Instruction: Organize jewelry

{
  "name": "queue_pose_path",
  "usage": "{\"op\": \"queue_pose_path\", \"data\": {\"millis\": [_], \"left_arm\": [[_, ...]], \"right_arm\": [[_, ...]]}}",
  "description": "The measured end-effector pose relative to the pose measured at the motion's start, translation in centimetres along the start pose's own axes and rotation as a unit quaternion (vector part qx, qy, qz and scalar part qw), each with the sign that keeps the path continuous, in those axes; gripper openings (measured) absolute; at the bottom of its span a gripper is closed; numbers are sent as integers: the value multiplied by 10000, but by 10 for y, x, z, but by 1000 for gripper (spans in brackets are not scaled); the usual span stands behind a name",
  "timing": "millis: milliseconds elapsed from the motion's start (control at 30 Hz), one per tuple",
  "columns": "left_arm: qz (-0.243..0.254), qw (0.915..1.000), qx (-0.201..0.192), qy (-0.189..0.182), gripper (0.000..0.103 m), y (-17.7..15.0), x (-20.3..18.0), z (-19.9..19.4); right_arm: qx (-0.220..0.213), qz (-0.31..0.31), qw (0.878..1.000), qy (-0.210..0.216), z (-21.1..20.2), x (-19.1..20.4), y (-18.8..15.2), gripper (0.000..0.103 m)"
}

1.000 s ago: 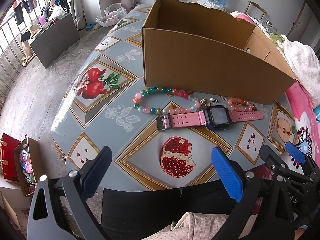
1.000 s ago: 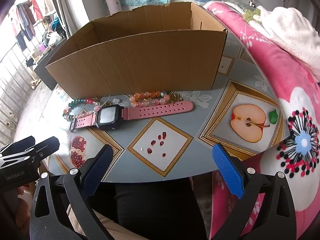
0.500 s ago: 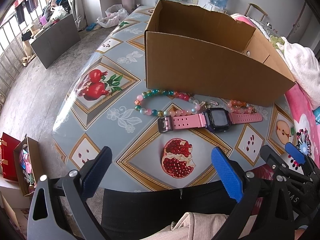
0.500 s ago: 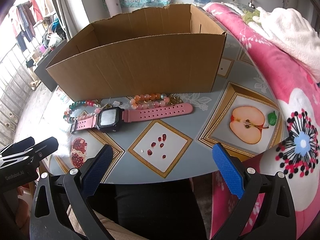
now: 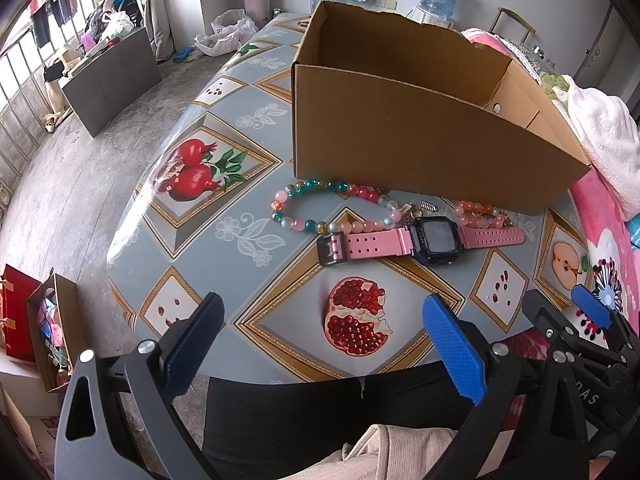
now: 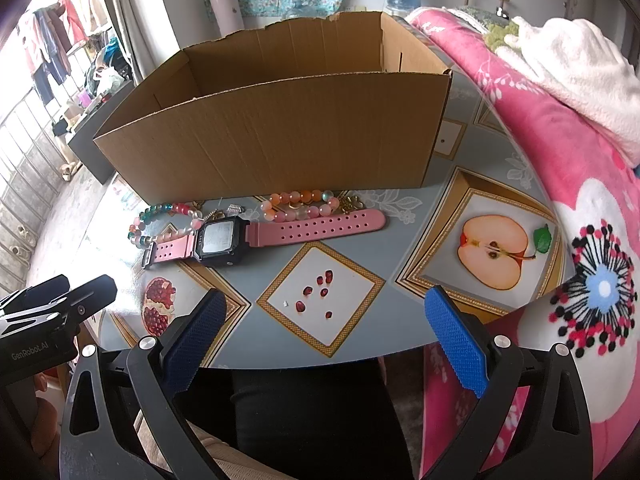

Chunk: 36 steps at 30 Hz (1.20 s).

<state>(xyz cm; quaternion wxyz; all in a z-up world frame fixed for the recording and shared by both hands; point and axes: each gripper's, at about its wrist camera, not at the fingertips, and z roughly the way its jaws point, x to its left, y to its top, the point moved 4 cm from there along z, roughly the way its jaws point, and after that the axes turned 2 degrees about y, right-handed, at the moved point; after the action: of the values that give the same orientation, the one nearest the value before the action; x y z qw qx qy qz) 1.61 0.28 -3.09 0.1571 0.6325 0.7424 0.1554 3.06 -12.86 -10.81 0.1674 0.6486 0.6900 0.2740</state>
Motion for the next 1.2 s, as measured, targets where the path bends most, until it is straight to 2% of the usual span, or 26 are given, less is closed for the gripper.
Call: {"op": "queue_pose_path", "data": {"millis": [367,600,733,867,933,1067,1200], "left_arm": [[-73,9999,-30,-64,98,3,4,-2],[-144,9995,-31,-267,98,9,12,2],[-66,9992,-374,-155,98,18,16,-6],[-5,9965,-827,-110,98,28,21,-14],[48,9941,-1050,-275,98,32,24,-16],[-20,9881,-1364,-707,98,38,28,-20],[-55,9823,-1523,-1090,98,45,29,-23]], "right_arm": [[-51,27,10000,-72,-1,-1,1,95],[-322,15,9992,-256,-8,-2,5,95],[-716,-95,9964,-447,-18,-2,11,95],[-1163,-463,9899,-669,-25,1,18,95],[-1278,-690,9871,-674,-24,4,19,95],[-1365,-947,9856,-316,-19,8,19,95],[-1397,-1088,9841,-128,-13,11,21,95]]}}
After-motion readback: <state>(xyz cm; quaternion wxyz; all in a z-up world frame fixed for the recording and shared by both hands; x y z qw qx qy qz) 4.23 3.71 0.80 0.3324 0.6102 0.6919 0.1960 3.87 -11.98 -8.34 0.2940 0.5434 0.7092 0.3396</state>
